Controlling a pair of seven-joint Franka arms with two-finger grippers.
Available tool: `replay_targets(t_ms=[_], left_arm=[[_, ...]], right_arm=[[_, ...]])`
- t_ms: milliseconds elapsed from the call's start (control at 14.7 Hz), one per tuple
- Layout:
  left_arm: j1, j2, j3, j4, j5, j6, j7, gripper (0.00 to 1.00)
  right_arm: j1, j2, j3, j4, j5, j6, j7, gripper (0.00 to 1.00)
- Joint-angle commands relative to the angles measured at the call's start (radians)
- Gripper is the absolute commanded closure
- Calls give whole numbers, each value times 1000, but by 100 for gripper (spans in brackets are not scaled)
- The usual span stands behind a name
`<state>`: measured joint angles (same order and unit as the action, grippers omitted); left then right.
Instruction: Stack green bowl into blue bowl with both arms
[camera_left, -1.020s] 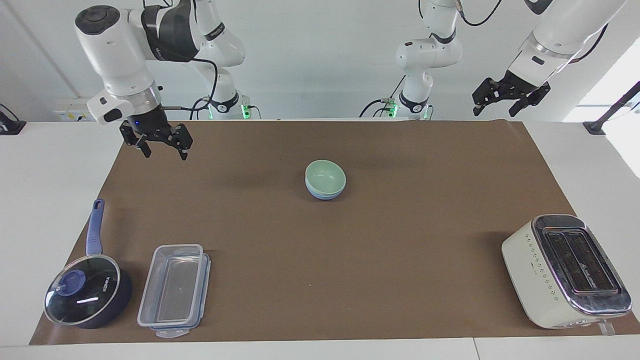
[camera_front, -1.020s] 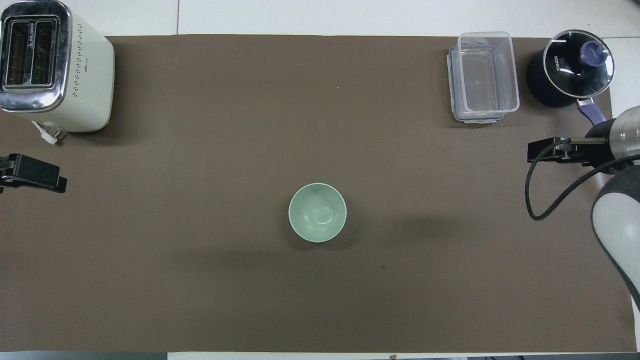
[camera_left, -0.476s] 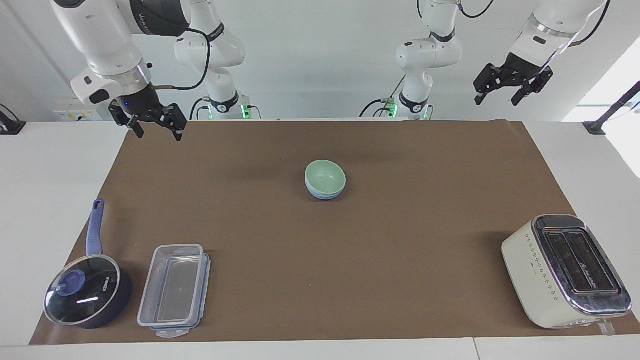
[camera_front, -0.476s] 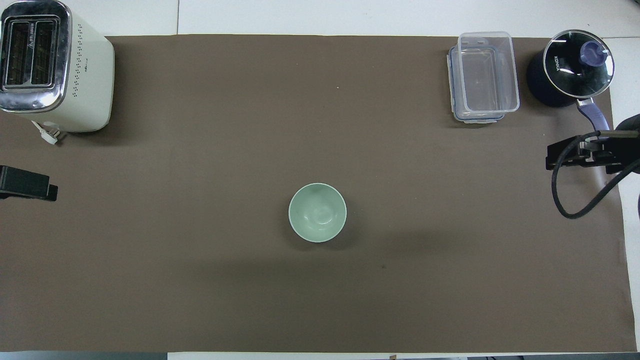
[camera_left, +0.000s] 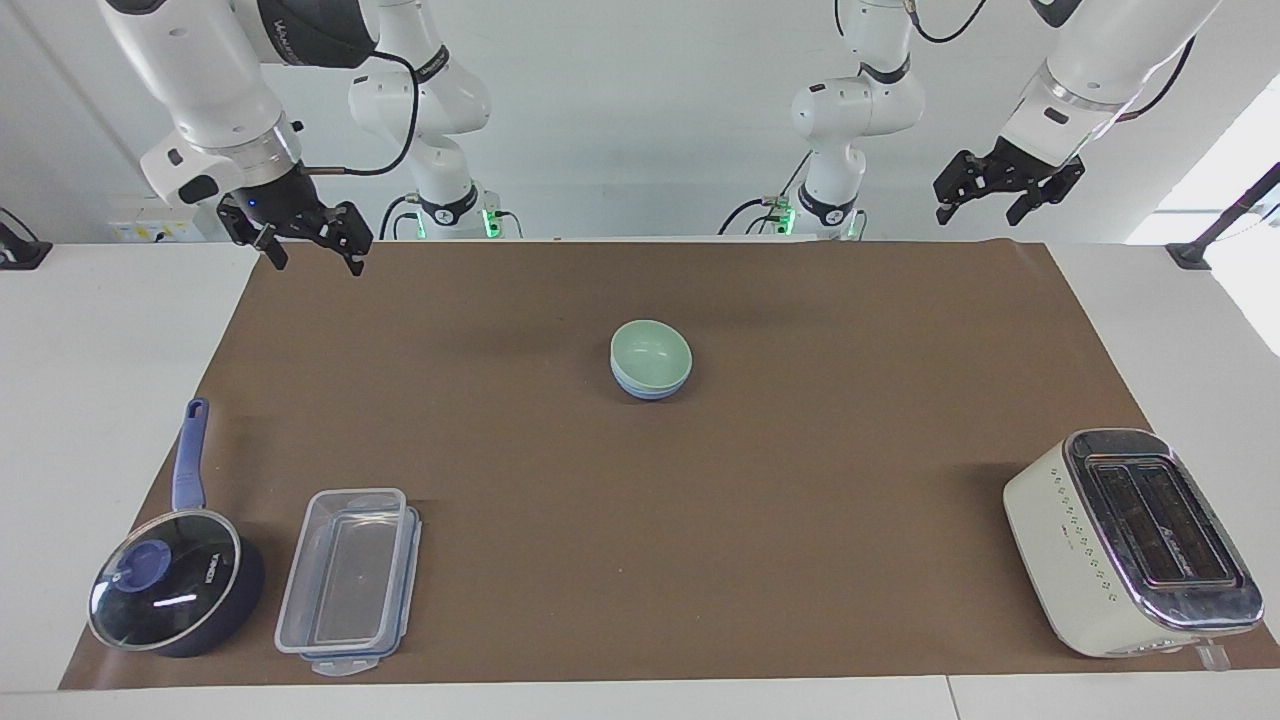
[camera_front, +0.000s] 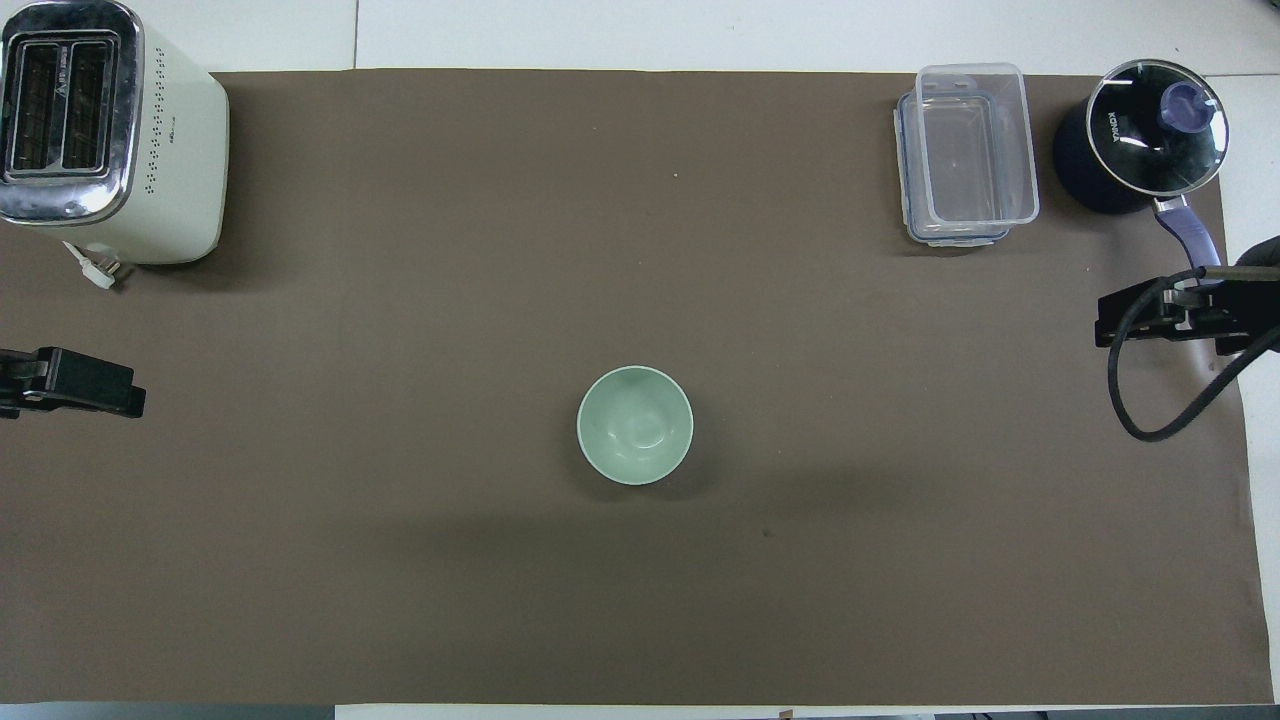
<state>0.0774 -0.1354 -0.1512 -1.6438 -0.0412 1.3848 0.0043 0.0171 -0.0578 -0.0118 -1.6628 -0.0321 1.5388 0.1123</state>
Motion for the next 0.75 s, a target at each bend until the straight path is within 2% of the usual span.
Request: replay_targets(t_ms=[0,680], left_arm=[[-16,-29,12,-28,12,22,8,0],[-18,-29,12,-27,12,28,8,0]], right_arm=[[-8,-13,4,-9,3,-3,-19,0],[-8,-11,4,-8,15,-2,-16,0]])
